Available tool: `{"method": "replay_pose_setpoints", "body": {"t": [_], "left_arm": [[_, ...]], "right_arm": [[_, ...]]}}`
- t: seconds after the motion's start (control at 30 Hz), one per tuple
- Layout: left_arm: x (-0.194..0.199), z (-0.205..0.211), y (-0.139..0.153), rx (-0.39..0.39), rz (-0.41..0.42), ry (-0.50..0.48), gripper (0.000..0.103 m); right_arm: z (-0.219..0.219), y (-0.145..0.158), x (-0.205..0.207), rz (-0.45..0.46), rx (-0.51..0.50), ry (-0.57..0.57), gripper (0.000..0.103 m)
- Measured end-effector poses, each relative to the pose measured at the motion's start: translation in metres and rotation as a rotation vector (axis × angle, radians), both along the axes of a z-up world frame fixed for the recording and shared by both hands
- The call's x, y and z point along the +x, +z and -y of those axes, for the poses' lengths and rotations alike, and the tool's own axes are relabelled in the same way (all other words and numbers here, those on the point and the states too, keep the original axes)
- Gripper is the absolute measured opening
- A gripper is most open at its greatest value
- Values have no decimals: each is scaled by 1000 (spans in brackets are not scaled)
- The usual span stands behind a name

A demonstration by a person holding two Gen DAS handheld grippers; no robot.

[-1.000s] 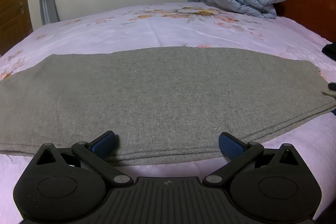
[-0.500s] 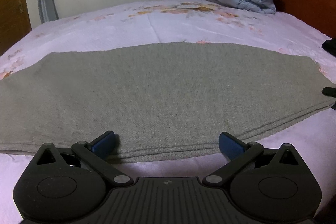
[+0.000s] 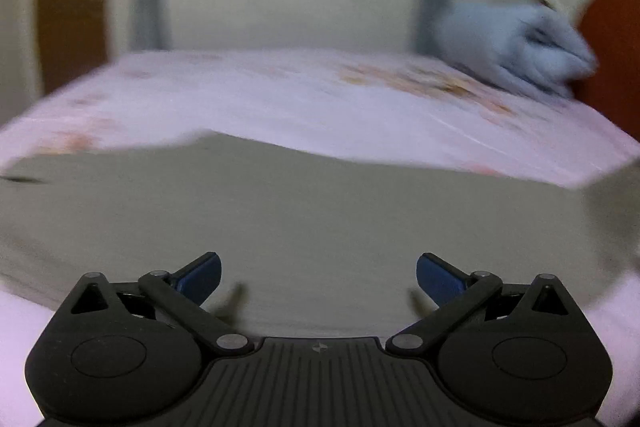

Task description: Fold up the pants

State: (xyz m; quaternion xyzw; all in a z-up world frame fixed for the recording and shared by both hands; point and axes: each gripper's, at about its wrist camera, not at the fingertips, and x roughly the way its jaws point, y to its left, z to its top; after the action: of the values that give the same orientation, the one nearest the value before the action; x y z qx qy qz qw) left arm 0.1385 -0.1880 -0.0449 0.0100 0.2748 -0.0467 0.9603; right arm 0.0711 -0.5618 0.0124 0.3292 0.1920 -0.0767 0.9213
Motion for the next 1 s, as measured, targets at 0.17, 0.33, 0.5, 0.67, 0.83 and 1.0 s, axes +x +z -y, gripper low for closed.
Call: {"method": "replay_pose_setpoints", "body": {"t": [0.17,0.33,0.5,0.67,0.83,1.0], "left_arm": [[29,-169,0,53,-19,300,103],[48,-292,-29,-136,-193,391,103],[31,-309,-43,-193,-139,298,103],[19,-319,-44,-256,-99,328,103],[13,-328,-43,-309,-86,359,103],[13,-338,-41,-340,-103,386,103]], "right_arm": [[-84,15,36,9,-100,132,1],[-188,3,76,-16,-179,293,1],[-321,-49,111,-144,-417,555,14],[-365,-74,97,-211,-626,647,46],[-342,-38,74,-54,-551,594,47],[-338,-61,123,-221,-546,518,47]]}}
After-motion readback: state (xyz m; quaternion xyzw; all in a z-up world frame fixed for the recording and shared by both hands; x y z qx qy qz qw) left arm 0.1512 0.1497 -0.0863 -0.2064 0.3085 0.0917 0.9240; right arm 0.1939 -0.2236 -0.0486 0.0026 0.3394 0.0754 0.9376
